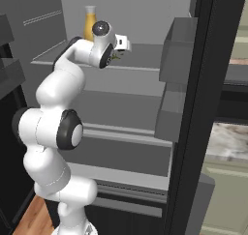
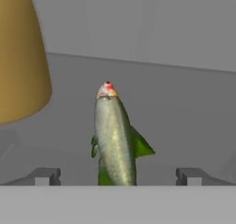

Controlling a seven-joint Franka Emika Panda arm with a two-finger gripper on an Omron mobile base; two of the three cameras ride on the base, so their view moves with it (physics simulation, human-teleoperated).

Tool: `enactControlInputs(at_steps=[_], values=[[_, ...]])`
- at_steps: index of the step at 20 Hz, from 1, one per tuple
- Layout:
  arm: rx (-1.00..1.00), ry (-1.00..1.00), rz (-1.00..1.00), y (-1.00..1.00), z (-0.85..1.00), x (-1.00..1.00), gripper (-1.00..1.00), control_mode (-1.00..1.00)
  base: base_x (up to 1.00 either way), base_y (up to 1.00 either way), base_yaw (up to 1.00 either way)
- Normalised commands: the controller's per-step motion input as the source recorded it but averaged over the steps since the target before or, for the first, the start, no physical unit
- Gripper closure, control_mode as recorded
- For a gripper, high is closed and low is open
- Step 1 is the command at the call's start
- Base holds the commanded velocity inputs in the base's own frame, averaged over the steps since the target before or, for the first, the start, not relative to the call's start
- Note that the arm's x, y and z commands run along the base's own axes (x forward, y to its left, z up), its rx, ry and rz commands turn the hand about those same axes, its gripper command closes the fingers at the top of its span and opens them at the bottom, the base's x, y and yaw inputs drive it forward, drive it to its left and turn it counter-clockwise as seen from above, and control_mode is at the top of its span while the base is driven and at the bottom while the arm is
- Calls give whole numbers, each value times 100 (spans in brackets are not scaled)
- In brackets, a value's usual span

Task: Take the fish out of the fridge, briefly rinse it in the sink, and place it on the tray next to the sink.

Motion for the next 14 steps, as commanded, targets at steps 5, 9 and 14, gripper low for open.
enactControlInputs(at_steps=[5,9,14], values=[[0,0,0,-10,-17,20,-100,-100,0,0,0],[0,0,0,-24,-34,5,-100,-100,0,0,0],[-2,0,0,-14,-32,14,100,-100,0,0,0]])
